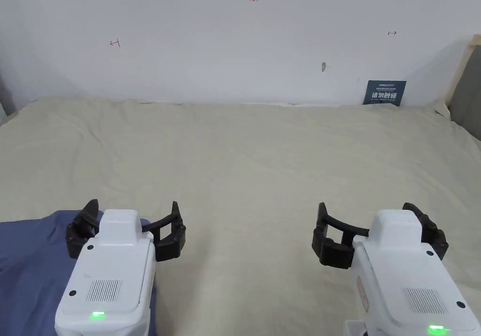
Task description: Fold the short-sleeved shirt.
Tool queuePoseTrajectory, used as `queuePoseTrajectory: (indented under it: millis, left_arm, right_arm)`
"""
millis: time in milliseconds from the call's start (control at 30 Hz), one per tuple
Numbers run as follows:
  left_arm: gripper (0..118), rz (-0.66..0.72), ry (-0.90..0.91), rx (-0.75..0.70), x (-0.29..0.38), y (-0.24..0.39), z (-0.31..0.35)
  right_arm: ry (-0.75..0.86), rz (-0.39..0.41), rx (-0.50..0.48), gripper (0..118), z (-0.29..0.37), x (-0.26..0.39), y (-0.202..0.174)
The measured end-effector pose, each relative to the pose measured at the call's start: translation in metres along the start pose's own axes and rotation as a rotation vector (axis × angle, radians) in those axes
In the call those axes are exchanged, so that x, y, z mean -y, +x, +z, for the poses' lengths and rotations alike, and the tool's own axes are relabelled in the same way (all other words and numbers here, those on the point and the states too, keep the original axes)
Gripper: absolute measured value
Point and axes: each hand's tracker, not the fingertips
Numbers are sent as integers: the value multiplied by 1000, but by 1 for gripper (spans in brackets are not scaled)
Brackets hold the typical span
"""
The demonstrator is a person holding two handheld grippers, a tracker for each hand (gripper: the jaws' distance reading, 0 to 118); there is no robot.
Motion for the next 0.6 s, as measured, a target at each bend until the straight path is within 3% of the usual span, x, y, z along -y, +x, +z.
queuePoseTrajectory:
  millis: [600]
  left_arm:
    - [118,57,-3,11,0,-5,2]
  right_arm:
    - [3,23,-5,118,2,-3,-1]
